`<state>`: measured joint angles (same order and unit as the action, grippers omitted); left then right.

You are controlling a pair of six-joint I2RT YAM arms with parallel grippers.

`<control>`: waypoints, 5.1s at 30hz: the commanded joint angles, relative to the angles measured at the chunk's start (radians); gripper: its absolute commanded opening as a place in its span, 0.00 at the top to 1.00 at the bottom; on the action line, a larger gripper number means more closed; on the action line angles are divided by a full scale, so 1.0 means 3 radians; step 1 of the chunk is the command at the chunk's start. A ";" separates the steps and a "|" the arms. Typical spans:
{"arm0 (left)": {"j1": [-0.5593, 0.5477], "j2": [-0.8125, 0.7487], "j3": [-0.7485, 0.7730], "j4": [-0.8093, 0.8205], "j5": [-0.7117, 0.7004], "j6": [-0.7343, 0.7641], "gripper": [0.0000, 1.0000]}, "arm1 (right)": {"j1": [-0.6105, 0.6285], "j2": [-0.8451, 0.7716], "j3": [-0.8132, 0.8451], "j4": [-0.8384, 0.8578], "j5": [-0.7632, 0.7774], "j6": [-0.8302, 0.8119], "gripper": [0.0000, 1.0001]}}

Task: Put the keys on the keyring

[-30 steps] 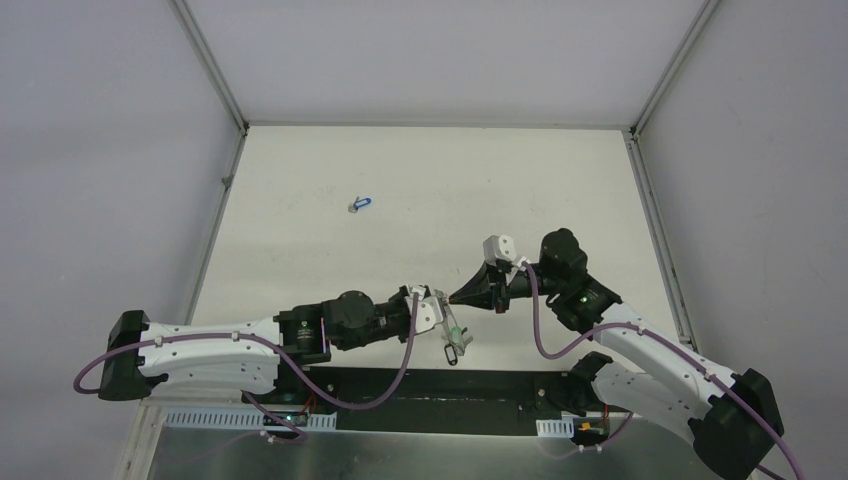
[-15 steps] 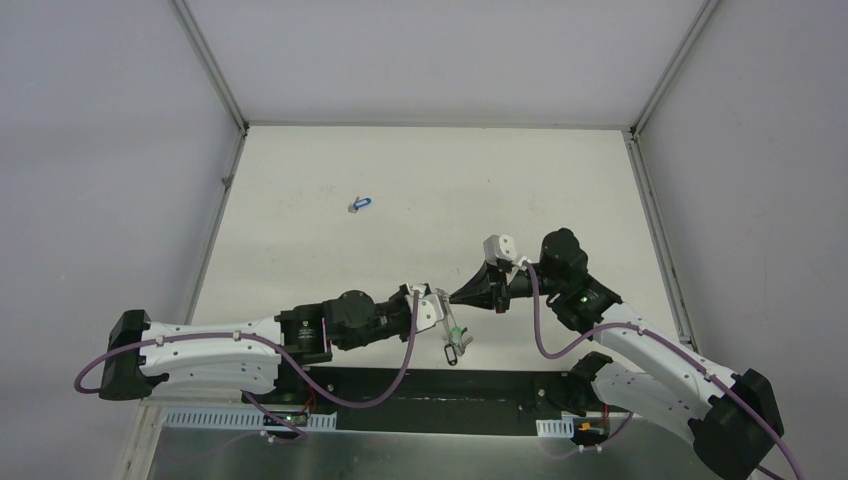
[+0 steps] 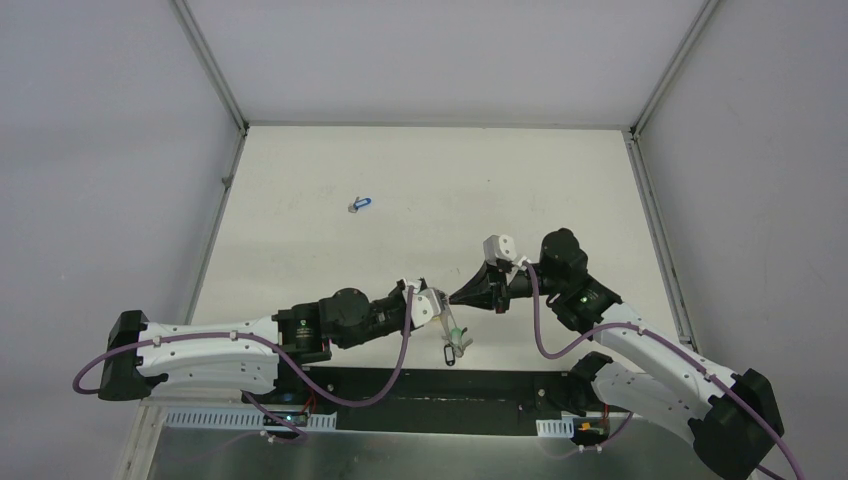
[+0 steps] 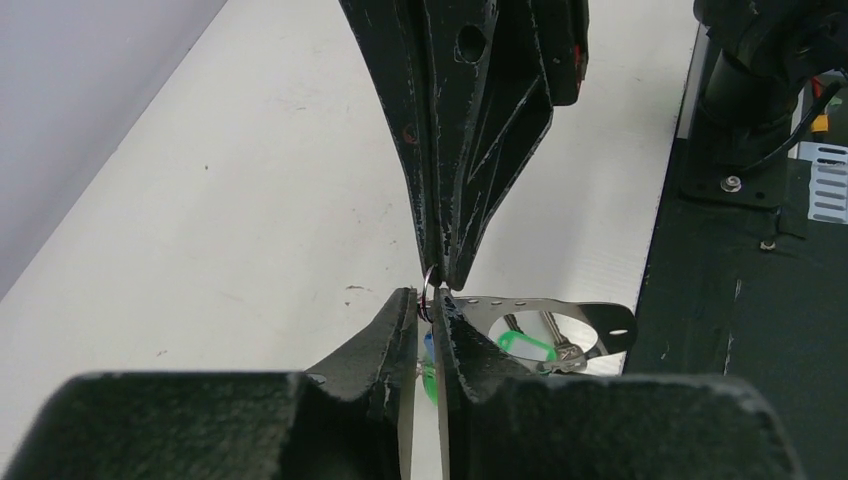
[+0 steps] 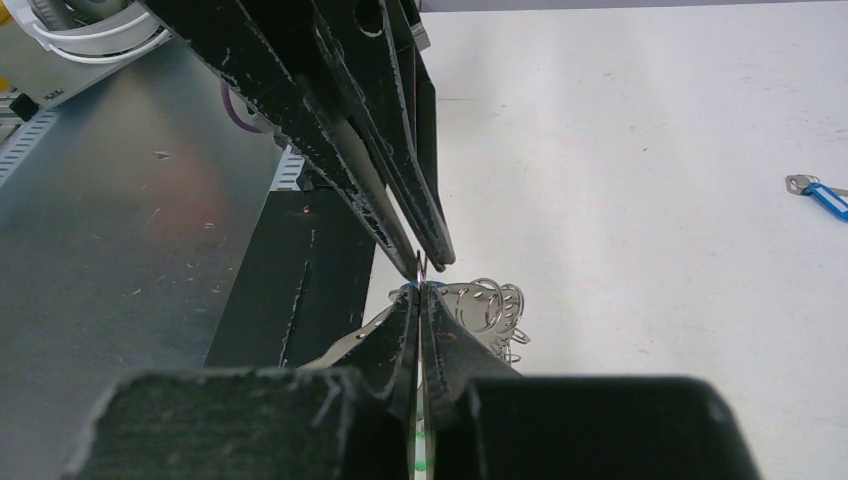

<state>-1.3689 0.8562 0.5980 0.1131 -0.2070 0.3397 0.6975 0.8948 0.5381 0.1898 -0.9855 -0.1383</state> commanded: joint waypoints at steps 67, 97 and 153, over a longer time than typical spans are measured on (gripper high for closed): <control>-0.0029 0.1458 0.3159 -0.3694 -0.0172 -0.0253 1.00 | 0.0339 0.0390 -0.0117 0.1699 0.0393 0.1281 0.77; 0.0997 0.0567 0.2052 -0.1915 0.1440 -0.1214 0.42 | -0.0028 0.0010 -0.0157 0.1264 0.0365 0.1165 1.00; 0.1843 0.0358 0.0016 0.1453 0.3197 -0.2028 1.00 | -0.0259 0.0094 -0.0188 0.1817 0.0063 0.1646 1.00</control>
<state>-0.7933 0.9798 0.5663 0.5182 0.7750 -0.2928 0.6209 0.9260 0.4763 0.6582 -0.9771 0.3473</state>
